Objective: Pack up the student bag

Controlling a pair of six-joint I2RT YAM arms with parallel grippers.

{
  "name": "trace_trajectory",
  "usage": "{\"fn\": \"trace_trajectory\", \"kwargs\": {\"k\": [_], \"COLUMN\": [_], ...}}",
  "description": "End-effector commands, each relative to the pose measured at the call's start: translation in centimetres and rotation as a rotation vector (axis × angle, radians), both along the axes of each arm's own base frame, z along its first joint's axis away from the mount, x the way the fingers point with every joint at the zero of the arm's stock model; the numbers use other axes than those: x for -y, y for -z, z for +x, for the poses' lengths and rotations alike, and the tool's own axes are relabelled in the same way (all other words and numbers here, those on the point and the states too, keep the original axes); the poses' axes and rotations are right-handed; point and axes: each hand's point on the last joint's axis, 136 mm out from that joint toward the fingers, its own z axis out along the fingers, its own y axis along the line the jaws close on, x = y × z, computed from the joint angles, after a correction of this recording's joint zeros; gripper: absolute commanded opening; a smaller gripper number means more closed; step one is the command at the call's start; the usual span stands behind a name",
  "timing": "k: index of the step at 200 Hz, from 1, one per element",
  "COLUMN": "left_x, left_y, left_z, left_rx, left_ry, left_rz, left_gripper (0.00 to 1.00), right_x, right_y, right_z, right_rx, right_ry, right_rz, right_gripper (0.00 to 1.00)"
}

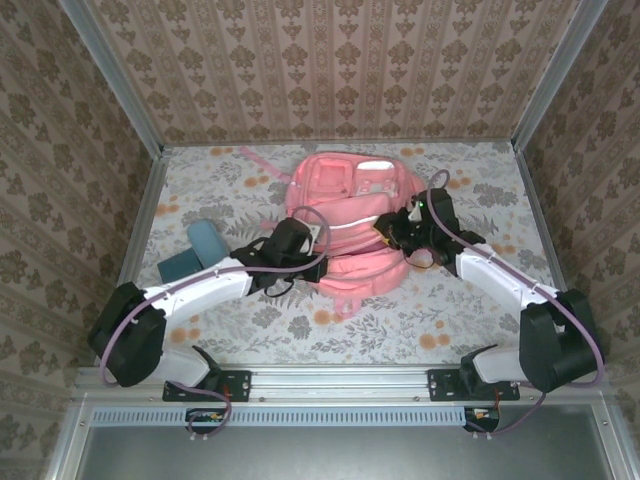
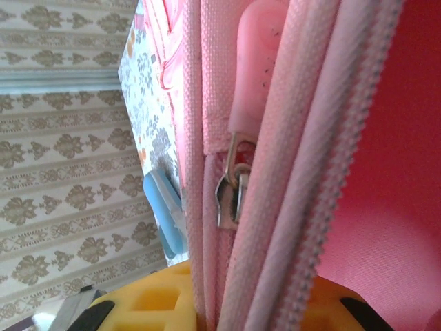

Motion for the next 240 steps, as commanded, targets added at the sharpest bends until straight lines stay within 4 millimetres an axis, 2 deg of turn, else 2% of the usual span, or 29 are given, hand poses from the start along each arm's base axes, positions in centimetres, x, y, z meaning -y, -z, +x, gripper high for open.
{"fn": "trace_trajectory", "kwargs": {"k": [1, 20, 39, 51, 99, 114, 131, 158, 170, 208, 240], "left_x": [-2.2, -1.1, 0.6, 1.4, 4.5, 5.0, 4.8, 3.5, 2.4, -2.3, -6.0], "left_y": [0.6, 0.0, -0.9, -1.3, -2.6, -2.7, -2.7, -2.5, -2.2, -1.0, -0.6], "left_z": [1.6, 1.8, 1.7, 1.6, 0.6, 0.5, 0.6, 0.9, 1.1, 2.4, 4.4], "left_rx": [0.049, 0.069, 0.093, 0.103, 0.129, 0.134, 0.141, 0.161, 0.168, 0.168, 0.181], "left_ry": [-0.052, -0.002, 0.053, 0.084, 0.185, 0.198, 0.187, 0.147, 0.116, 0.015, -0.086], "left_rz": [0.055, 0.02, -0.042, -0.072, -0.143, -0.143, -0.127, -0.08, -0.04, 0.066, 0.103], "left_gripper": [0.0, 0.0, 0.0, 0.0, 0.0, 0.0, 0.0, 0.0, 0.0, 0.0, 0.0], "right_x": [1.4, 0.7, 0.0, -0.4, -3.3, -3.9, -4.0, -2.8, -2.2, -0.6, -1.1], "right_y": [-1.6, -1.8, -1.6, -1.5, -1.0, -0.8, -0.5, -0.1, -0.3, -1.3, -1.8], "right_z": [0.5, 0.3, -0.3, -0.7, -2.0, -2.2, -2.4, -2.5, -2.4, -2.5, -2.7], "right_rx": [0.083, 0.081, 0.059, 0.049, 0.018, 0.009, 0.001, -0.007, 0.005, 0.031, 0.039], "right_ry": [0.01, -0.022, -0.039, -0.044, -0.052, -0.031, 0.002, 0.04, 0.045, 0.044, -0.016], "right_rz": [-0.023, 0.015, 0.057, 0.067, 0.084, 0.073, 0.067, 0.02, 0.01, -0.007, -0.008], "right_gripper": [0.1, 0.16, 0.39, 0.48, 0.55, 0.53, 0.45, 0.18, 0.12, 0.07, 0.05]}}
